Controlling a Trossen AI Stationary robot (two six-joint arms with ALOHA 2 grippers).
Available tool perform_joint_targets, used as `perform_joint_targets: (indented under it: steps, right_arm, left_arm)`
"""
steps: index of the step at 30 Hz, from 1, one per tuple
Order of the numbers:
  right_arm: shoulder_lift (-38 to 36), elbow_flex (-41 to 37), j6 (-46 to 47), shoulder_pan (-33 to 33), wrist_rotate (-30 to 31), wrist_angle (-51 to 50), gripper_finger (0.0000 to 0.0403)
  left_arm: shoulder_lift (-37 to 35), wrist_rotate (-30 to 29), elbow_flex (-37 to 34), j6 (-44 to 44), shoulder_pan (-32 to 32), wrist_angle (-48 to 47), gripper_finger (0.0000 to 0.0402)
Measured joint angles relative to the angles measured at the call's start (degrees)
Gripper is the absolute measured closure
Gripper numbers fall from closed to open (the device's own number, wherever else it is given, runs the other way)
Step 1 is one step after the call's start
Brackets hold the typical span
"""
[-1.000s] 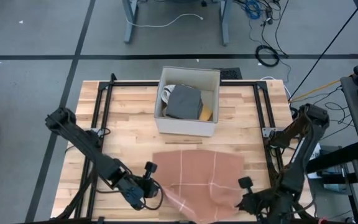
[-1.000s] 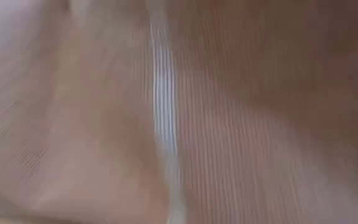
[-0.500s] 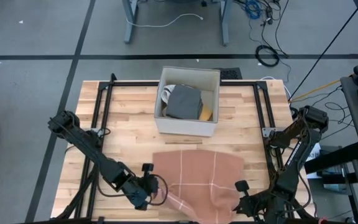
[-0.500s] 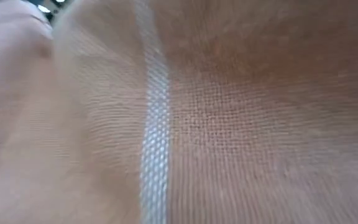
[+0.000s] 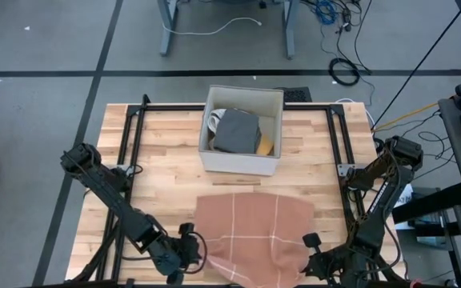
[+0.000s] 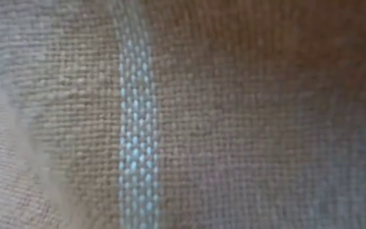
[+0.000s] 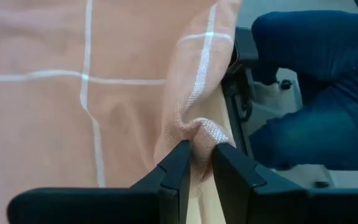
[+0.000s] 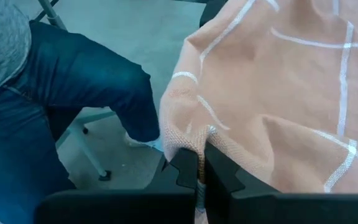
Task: Fold towel
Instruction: Fold the brown towel with white checkered lines
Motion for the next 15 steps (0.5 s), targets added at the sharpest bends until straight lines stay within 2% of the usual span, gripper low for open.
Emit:
perform_joint_targets:
  steps: [10,15]
  right_arm:
    - [0.0,0.0,3.11,0.0,-3.51,-0.05,0.0403]
    - [0.0,0.0,6.49,0.0,-8.06,-0.07,0.0402]
  left_arm:
    - [0.0,2.66,0.0,-8.27,-3.23,-1.89,0.033]
    - [0.0,4.89,0.0,-12.66,-4.65,-2.81,0.033]
